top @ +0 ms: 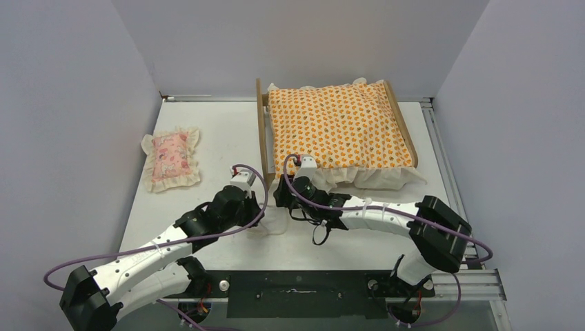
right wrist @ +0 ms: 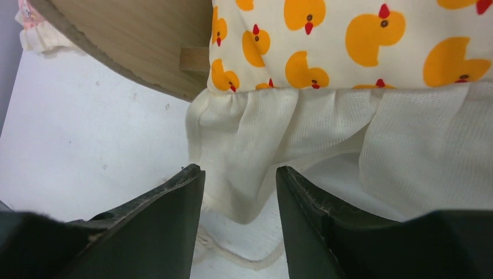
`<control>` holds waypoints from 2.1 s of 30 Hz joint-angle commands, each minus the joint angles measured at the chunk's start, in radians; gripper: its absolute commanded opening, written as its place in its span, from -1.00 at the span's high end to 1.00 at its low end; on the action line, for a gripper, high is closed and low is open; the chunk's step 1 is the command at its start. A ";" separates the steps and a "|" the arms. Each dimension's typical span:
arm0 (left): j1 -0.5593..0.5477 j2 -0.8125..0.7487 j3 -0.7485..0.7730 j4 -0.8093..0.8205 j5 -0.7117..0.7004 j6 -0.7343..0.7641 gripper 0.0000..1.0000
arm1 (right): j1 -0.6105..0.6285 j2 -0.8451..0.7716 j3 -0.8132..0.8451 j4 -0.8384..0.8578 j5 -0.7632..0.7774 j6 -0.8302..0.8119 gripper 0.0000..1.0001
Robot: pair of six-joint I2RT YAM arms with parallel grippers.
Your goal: Set up the pet bed
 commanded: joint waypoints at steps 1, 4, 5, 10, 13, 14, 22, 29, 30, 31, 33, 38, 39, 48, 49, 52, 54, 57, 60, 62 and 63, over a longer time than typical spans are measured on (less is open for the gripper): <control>0.005 -0.002 0.016 0.007 0.003 0.006 1.00 | -0.013 0.032 0.047 0.001 0.047 0.005 0.29; 0.005 0.002 0.025 0.003 0.000 0.011 1.00 | -0.031 0.007 0.048 -0.045 0.030 -0.002 0.87; 0.006 0.002 0.033 -0.003 -0.004 0.019 1.00 | -0.036 -0.006 0.057 -0.075 0.029 -0.011 0.89; 0.006 0.011 0.112 -0.081 -0.077 0.105 1.00 | -0.078 -0.138 0.111 -0.273 0.014 -0.093 0.89; 0.007 0.034 0.166 -0.113 -0.116 0.161 1.00 | -0.143 -0.195 0.131 -0.346 -0.051 -0.144 0.89; 0.007 0.044 0.179 -0.121 -0.128 0.175 1.00 | -0.168 -0.212 0.136 -0.369 -0.081 -0.161 0.89; 0.010 0.098 0.218 -0.157 -0.180 0.198 1.00 | -0.303 -0.282 0.128 -0.401 -0.205 -0.229 0.85; 0.008 0.054 0.343 -0.081 -0.107 0.271 1.00 | -0.305 -0.257 0.028 -0.309 -0.250 -0.235 0.84; 0.008 0.062 0.371 -0.054 -0.088 0.301 1.00 | -0.305 -0.255 0.014 -0.290 -0.249 -0.228 0.84; 0.007 0.073 0.403 -0.026 -0.063 0.329 1.00 | -0.305 -0.251 0.003 -0.272 -0.276 -0.223 0.84; 0.006 0.113 0.462 0.028 -0.016 0.380 1.00 | -0.305 -0.242 -0.010 -0.247 -0.288 -0.215 0.84; -0.011 0.237 0.623 0.110 0.025 0.542 1.00 | -0.305 -0.225 -0.013 -0.216 -0.306 -0.219 0.84; -0.015 0.258 0.652 0.122 0.023 0.580 1.00 | -0.305 -0.225 -0.014 -0.213 -0.307 -0.218 0.84; -0.019 0.431 0.778 0.222 -0.061 0.854 1.00 | -0.305 -0.218 -0.014 -0.201 -0.317 -0.216 0.84; -0.019 0.448 0.788 0.219 -0.082 0.872 1.00 | -0.305 -0.217 -0.015 -0.201 -0.319 -0.215 0.84; -0.019 0.463 0.811 0.193 -0.140 0.912 1.00 | -0.305 -0.222 -0.015 -0.207 -0.321 -0.217 0.84; -0.019 0.451 0.803 0.195 -0.160 0.926 1.00 | -0.305 -0.225 -0.019 -0.208 -0.320 -0.217 0.84; -0.011 0.436 0.764 0.228 -0.155 0.932 1.00 | -0.305 -0.229 -0.027 -0.207 -0.321 -0.217 0.83; -0.006 0.450 0.733 0.237 -0.154 0.909 1.00 | -0.305 -0.229 -0.032 -0.208 -0.321 -0.217 0.83; -0.006 0.456 0.708 0.239 -0.166 0.879 1.00 | -0.305 -0.229 -0.033 -0.208 -0.322 -0.215 0.83; -0.006 0.456 0.692 0.243 -0.173 0.866 1.00 | -0.305 -0.228 -0.033 -0.207 -0.323 -0.215 0.82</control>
